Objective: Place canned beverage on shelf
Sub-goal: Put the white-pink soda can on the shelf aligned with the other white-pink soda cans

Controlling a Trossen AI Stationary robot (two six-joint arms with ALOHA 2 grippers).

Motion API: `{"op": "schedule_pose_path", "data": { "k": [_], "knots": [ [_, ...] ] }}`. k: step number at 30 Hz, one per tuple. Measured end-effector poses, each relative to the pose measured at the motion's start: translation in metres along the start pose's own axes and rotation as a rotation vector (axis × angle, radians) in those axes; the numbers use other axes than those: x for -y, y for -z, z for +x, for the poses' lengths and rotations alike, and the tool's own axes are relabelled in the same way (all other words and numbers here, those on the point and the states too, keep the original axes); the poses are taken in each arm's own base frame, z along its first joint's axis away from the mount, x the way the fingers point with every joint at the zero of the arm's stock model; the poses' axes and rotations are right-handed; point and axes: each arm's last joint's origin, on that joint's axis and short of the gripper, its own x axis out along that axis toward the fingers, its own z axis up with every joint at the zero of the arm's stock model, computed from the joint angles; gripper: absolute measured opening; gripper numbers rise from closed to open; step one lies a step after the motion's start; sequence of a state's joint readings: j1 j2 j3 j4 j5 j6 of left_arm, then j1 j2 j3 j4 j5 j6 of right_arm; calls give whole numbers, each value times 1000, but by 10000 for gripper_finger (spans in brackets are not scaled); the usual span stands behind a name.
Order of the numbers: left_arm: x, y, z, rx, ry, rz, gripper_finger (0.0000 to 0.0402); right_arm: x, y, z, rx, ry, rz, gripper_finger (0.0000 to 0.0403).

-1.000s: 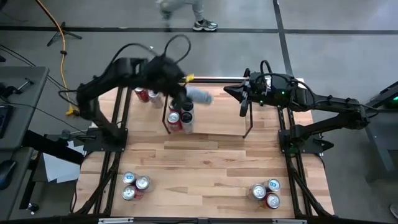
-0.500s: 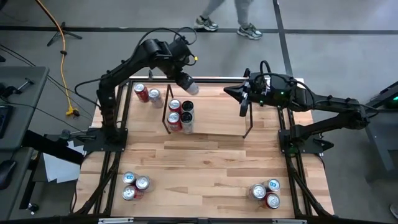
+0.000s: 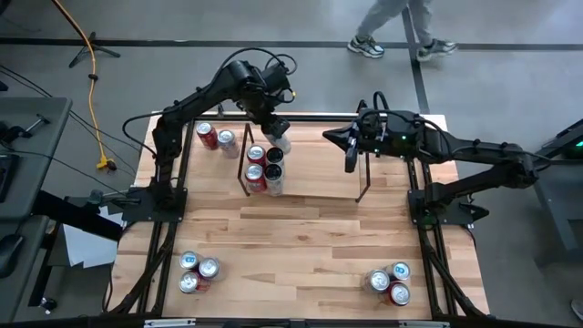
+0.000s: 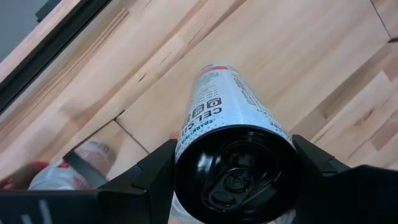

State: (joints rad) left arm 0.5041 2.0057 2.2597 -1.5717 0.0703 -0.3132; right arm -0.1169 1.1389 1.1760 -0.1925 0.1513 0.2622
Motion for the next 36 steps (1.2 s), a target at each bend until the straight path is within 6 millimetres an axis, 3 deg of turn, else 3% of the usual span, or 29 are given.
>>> {"op": "schedule_pose_path", "data": {
  "k": [16,27,36],
  "knots": [
    [6,0,5,3,-45,-24,188,0,3,6,-17,5,-3,0],
    [11,11,40,-130,-91,-4,189,0,3,6,-16,4,-2,0],
    [11,9,41,-115,-86,-3,204,0,3,6,-16,4,-2,0]
  ]
}}
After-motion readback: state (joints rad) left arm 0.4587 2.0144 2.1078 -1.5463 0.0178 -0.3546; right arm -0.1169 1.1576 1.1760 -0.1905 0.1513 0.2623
